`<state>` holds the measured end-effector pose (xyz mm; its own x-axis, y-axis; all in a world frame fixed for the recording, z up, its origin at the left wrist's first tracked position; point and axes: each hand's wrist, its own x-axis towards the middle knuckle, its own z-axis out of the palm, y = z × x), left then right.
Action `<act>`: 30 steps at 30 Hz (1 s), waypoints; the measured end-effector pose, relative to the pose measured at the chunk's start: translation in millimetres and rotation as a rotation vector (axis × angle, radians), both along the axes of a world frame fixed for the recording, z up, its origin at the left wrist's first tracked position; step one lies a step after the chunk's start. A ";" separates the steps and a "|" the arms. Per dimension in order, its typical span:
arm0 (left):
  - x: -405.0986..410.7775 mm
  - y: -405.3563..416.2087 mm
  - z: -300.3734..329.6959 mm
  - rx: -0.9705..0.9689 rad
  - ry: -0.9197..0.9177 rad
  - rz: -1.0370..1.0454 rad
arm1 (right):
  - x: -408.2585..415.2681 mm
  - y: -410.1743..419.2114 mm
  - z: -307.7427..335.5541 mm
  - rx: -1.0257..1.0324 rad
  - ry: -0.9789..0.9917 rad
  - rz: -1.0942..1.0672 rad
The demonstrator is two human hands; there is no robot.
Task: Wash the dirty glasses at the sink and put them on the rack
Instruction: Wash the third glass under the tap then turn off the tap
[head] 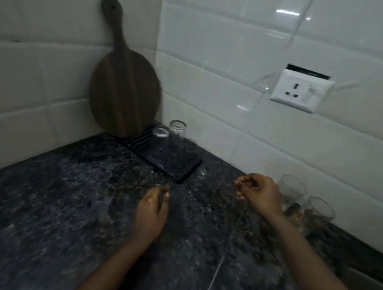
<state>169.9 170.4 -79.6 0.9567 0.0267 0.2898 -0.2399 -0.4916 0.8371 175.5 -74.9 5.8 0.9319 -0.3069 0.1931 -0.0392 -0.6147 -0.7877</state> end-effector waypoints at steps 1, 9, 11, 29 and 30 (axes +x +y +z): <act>-0.4 -14.7 11.9 -0.043 0.013 -0.080 | -9.3 -21.6 -1.9 -0.044 -0.007 -0.091; -14.9 -99.1 71.5 -0.228 0.111 -0.405 | -53.0 -122.7 -9.3 -0.314 0.428 -0.399; -21.1 -114.0 80.6 -0.203 0.127 -0.426 | -59.9 -135.2 -10.4 -0.418 0.494 -0.420; -133.7 -280.2 73.0 0.263 0.181 -0.811 | -216.4 -210.4 12.8 -0.417 0.171 -0.027; -147.6 -297.4 68.3 0.240 0.182 -0.831 | -233.8 -216.4 17.2 -0.466 0.191 0.011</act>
<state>22.3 -127.0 -11.3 0.6712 -0.7402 0.0392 -0.4709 -0.3849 0.7938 -58.3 -291.3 23.0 0.9666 -0.2191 0.1331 -0.1478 -0.9006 -0.4088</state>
